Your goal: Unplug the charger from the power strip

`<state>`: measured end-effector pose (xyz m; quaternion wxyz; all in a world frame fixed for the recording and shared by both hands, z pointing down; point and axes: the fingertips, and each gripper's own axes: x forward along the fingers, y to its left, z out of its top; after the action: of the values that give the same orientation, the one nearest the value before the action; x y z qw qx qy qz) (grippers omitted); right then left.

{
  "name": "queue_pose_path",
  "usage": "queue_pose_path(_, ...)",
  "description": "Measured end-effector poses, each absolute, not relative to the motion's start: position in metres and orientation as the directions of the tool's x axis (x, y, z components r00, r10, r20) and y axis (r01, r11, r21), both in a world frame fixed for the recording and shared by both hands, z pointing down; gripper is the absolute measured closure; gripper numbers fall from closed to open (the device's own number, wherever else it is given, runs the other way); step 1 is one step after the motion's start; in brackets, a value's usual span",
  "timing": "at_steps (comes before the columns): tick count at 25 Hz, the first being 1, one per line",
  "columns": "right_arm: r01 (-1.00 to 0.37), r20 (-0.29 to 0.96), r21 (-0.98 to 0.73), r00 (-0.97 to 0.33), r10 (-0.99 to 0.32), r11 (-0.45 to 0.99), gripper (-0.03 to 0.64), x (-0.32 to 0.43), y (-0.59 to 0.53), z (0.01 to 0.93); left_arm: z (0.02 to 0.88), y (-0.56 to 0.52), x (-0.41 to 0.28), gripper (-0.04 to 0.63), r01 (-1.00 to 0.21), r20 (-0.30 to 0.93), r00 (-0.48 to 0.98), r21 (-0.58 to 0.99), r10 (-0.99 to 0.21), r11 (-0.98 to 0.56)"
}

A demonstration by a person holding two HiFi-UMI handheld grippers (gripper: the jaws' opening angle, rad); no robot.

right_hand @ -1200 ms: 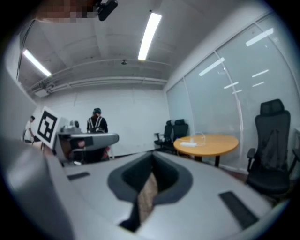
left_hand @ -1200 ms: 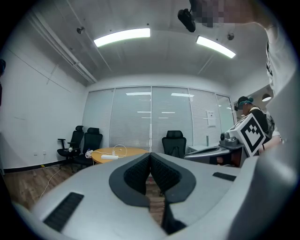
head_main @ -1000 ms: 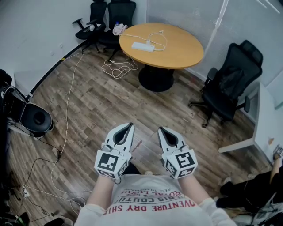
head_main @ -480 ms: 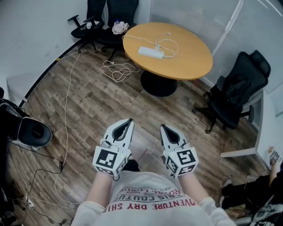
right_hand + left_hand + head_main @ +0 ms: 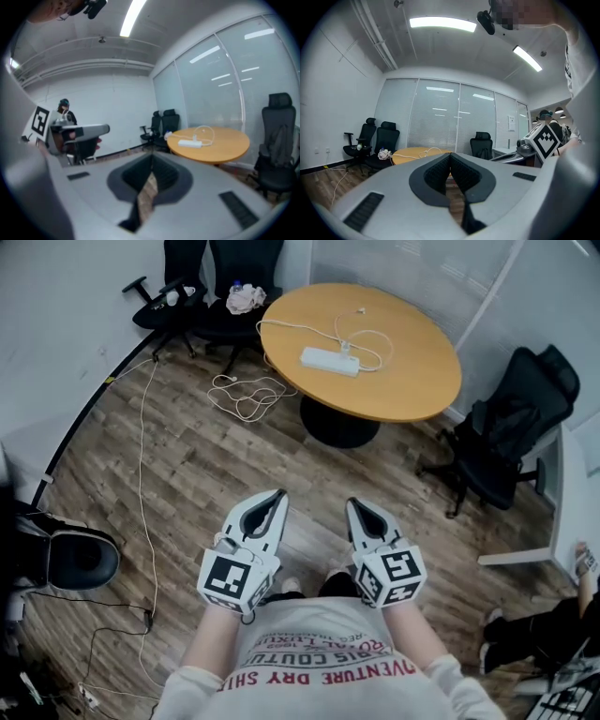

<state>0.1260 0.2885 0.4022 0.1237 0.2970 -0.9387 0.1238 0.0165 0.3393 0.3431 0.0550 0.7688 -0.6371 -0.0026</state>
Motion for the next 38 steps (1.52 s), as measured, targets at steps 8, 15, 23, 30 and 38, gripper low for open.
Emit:
queue_pose_path(8, -0.575, 0.325, -0.155, -0.797, -0.509, 0.803, 0.588, 0.087, 0.222, 0.419, 0.359, 0.283, -0.024, 0.561, -0.985, 0.084, 0.156, 0.090, -0.984, -0.148)
queue_pose_path(15, -0.540, 0.311, -0.139, -0.819, -0.481, 0.830, 0.588, 0.047, 0.117, 0.417, 0.363, 0.192, -0.065, 0.561, -0.992, 0.098, 0.090, 0.092, -0.991, -0.081)
queue_pose_path(23, -0.524, 0.306, -0.109, -0.826, -0.473, 0.845, 0.588, 0.024, -0.036, 0.412, 0.357, 0.045, -0.084, 0.560, -0.995, 0.093, 0.073, 0.075, -0.993, -0.066)
queue_pose_path(30, -0.564, 0.341, -0.138, -0.799, -0.496, 0.814, 0.588, 0.030, -0.127, 0.429, 0.375, -0.047, -0.087, 0.560, -0.993, 0.136, 0.091, 0.081, -0.987, -0.081)
queue_pose_path(38, -0.657, 0.439, -0.170, -0.718, -0.540, 0.734, 0.588, 0.024, -0.182, 0.462, 0.405, -0.118, -0.103, 0.561, -0.978, 0.195, 0.192, 0.117, -0.962, -0.172)
